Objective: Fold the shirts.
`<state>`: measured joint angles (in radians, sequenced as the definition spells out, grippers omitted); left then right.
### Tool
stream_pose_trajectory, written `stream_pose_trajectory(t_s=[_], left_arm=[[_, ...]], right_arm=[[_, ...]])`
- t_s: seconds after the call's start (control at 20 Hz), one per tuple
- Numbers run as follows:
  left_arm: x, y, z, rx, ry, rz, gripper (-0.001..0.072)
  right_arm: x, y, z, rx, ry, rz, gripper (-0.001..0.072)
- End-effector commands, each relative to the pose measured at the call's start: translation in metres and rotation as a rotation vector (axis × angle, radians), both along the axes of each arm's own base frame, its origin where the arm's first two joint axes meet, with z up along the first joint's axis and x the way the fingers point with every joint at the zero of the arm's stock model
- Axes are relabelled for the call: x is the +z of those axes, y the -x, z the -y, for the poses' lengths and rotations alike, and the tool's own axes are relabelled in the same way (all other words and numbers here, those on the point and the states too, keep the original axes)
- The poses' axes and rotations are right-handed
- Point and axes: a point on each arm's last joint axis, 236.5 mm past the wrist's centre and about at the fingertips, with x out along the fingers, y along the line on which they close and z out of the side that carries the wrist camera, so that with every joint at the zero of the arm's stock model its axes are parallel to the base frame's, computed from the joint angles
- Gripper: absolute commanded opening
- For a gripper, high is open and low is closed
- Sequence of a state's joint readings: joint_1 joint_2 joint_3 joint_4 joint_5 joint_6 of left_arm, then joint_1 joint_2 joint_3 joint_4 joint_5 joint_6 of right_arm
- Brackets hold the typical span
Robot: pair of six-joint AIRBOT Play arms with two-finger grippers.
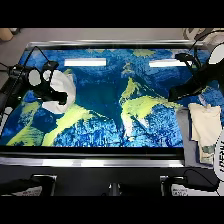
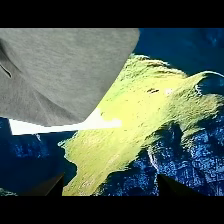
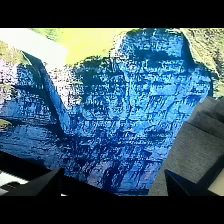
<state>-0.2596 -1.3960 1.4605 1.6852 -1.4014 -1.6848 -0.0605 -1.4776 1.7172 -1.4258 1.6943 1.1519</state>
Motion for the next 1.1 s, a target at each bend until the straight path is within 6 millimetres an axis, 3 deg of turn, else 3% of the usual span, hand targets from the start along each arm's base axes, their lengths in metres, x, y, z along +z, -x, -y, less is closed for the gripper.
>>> stream_pose_trajectory(t_s=[0.0,0.7,0.85,1.05], left_arm=[[0.000,0.000,0.000,0.000,0.000,-0.001,0.0720],[0.000,-0.002,0.002,0.018,0.012,0.010,0.0720],[0.006,-0.022,0.007,0.084,0.058,0.098,0.0720],[0.016,-0.048,0.015,0.074,0.093,0.212,0.0720]], right_arm=[[0.000,0.000,0.000,0.001,0.000,0.000,0.0680],[0.000,0.000,0.000,0.001,0.000,0.000,0.0680],[0.000,-0.002,0.000,0.000,0.000,0.006,0.0680],[0.005,-0.028,0.001,-0.015,0.003,0.117,0.0681]])
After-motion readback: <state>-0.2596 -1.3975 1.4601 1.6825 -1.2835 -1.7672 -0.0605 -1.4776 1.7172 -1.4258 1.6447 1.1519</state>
